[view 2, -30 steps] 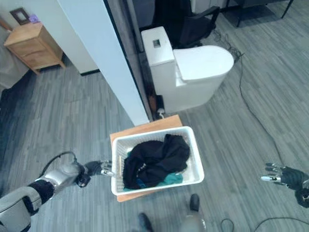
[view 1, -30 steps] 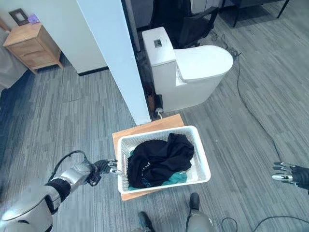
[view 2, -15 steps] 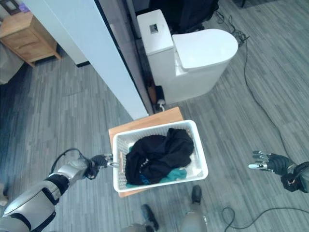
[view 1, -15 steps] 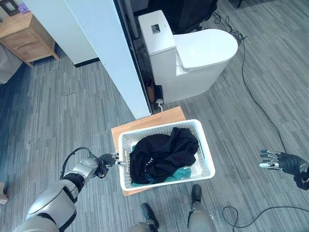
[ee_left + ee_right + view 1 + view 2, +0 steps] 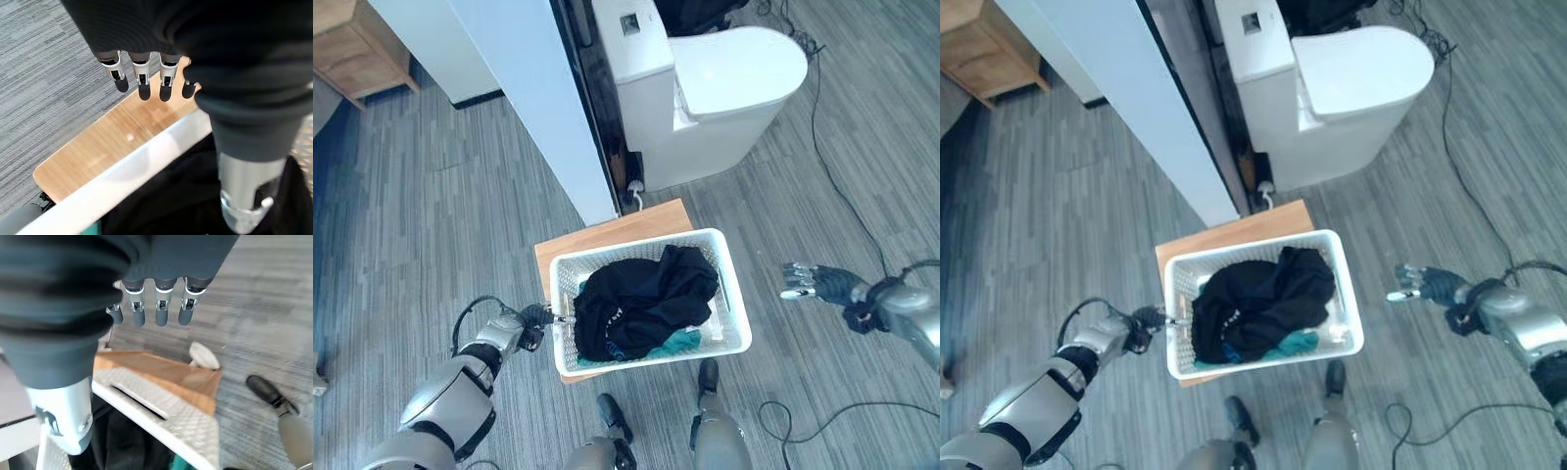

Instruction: Grab the laundry basket,head to the washer,open it,put in the laundry and shut it.

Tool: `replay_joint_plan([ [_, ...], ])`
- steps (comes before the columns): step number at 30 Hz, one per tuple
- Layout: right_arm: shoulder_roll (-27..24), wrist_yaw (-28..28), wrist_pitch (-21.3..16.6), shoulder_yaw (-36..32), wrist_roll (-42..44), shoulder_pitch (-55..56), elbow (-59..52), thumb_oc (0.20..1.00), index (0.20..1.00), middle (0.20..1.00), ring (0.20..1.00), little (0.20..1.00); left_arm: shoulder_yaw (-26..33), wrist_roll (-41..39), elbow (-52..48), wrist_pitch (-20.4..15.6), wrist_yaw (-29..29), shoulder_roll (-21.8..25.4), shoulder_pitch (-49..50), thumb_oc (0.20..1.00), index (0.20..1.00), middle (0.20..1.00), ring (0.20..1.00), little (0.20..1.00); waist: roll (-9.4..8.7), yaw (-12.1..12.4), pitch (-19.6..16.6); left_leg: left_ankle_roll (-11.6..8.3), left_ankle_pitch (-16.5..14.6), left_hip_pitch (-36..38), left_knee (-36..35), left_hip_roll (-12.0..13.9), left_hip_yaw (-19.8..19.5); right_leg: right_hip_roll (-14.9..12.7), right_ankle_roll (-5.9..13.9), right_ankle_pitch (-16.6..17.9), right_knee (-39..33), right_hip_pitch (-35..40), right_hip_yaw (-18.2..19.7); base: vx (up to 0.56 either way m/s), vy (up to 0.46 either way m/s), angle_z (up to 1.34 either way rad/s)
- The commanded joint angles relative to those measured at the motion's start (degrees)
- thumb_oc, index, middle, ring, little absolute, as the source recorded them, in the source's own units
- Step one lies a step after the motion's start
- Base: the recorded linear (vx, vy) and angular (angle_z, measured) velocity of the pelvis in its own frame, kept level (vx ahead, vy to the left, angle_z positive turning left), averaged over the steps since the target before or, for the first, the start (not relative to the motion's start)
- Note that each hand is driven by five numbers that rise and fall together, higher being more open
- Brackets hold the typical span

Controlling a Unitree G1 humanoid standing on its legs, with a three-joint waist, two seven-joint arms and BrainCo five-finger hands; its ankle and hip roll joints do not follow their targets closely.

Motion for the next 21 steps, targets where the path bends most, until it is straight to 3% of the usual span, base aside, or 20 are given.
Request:
replay_joint_plan([
  [1,3.1,-1.9,-0.2,1.3,-1.7,-3.6,2.1,1.0,1.0,1.0,1.0,1.0,1.9,0.2,5.4,-1.7,2.2,-0.2,-5.1,1.0,1.0,1.0,1.0,1.0,-3.0,0.9,0.1,-4.41,7.7,-2.4,-0.2,3.2,-2.0,-1.0,3.62,1.9,-0.2,0.4,3.6,-0.04,0.0,0.0],
  [7,11.1,-3.0,0.8,6.3,-6.9,-13.1,9.9,1.0,1.0,1.0,1.0,1.0,2.2,0.6,7.7,-1.6,4.2,-0.7,-8.3,1.0,1.0,1.0,1.0,1.0,-4.04,1.2,1.7,-4.12,8.2,-3.9,-0.2,3.0,-2.7,-0.9,3.26,2.6,-0.2,-0.9,3.7,-0.03,0.002,-0.01],
  [14,26.8,-3.4,1.6,11.1,-10.4,-24.6,29.2,1.0,1.0,1.0,1.0,1.0,1.6,1.6,12.6,-1.1,5.8,-0.5,-13.3,1.0,1.0,1.0,1.0,1.0,-4.85,1.4,3.3,-3.82,8.7,-5.5,-0.2,3.0,-3.8,-0.7,2.76,3.3,-0.2,-1.9,3.9,0.0,0.003,0.0],
  [15,26.8,-3.4,1.6,11.1,-10.4,-24.6,29.2,1.0,1.0,1.0,1.0,1.0,1.6,1.6,12.6,-1.1,5.8,-0.5,-13.3,1.0,1.0,1.0,1.0,1.0,-4.85,1.4,3.3,-3.82,8.7,-5.5,-0.2,3.0,-3.8,-0.7,2.76,3.3,-0.2,-1.9,3.9,-0.03,0.008,0.03],
  [17,34.1,-4.5,1.1,11.8,-12.6,-30.0,41.6,1.0,1.0,1.0,1.0,1.0,1.2,1.5,14.8,-0.9,6.3,-1.2,-15.1,1.0,1.0,1.0,1.0,1.0,-4.93,1.7,3.7,-3.66,8.8,-6.0,-0.2,2.8,-4.2,-0.7,2.6,3.5,-0.2,-2.2,4.0,-0.04,0.012,0.0],
  [19,36.6,-4.8,1.0,11.7,-13.2,-31.8,45.8,1.0,1.0,1.0,1.0,1.0,1.1,1.4,15.4,-0.8,6.5,-1.4,-15.8,1.0,1.0,1.0,1.0,1.0,-4.94,1.8,3.9,-3.62,8.8,-6.2,-0.2,2.8,-4.4,-0.7,2.59,3.6,-0.2,-2.4,4.0,-0.03,0.015,-0.03],
  [21,41.8,-6.3,-0.3,10.9,-14.8,-36.3,56.8,1.0,1.0,1.0,1.0,1.0,1.1,1.2,17.3,-0.7,7.2,-2.2,-17.4,1.0,1.0,1.0,1.0,1.0,-4.77,1.9,4.3,-3.56,9.0,-7.0,-0.2,2.6,-5.0,-0.7,2.56,4.0,-0.2,-3.0,4.1,-0.03,0.032,0.0],
])
